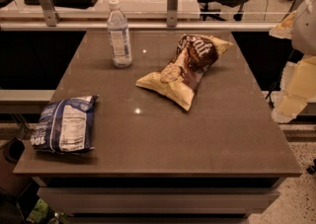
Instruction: Pick blue chip bag
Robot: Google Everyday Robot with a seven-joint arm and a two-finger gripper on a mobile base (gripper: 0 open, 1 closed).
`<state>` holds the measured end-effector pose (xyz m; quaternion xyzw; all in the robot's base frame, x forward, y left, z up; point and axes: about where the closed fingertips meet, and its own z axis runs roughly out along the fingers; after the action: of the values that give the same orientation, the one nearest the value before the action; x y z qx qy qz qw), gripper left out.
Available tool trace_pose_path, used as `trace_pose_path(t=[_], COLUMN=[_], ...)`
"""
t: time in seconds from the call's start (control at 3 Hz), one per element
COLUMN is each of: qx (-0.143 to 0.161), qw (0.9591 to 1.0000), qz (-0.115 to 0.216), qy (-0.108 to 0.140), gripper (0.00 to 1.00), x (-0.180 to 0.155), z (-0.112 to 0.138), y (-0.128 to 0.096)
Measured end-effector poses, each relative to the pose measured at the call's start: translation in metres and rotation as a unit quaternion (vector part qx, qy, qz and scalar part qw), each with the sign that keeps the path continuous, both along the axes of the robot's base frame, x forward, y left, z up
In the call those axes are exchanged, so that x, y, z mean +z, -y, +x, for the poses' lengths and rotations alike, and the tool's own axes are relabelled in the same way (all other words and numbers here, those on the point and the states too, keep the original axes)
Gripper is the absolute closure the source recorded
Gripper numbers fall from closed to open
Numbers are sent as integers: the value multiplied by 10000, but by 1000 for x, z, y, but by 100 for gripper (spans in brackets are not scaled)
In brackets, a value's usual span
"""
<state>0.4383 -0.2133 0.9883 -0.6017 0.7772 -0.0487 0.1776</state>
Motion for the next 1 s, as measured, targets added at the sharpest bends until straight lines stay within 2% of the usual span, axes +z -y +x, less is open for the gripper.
trace_pose_path(t=[0.33,0.67,1.0], qx=[35,220,502], qw=[10000,9997,9985], qz=[45,80,198], qy=[23,-28,17], gripper=[0,0,0], x=[1,-13,-38], z=[1,16,34], y=[-2,-29,-79])
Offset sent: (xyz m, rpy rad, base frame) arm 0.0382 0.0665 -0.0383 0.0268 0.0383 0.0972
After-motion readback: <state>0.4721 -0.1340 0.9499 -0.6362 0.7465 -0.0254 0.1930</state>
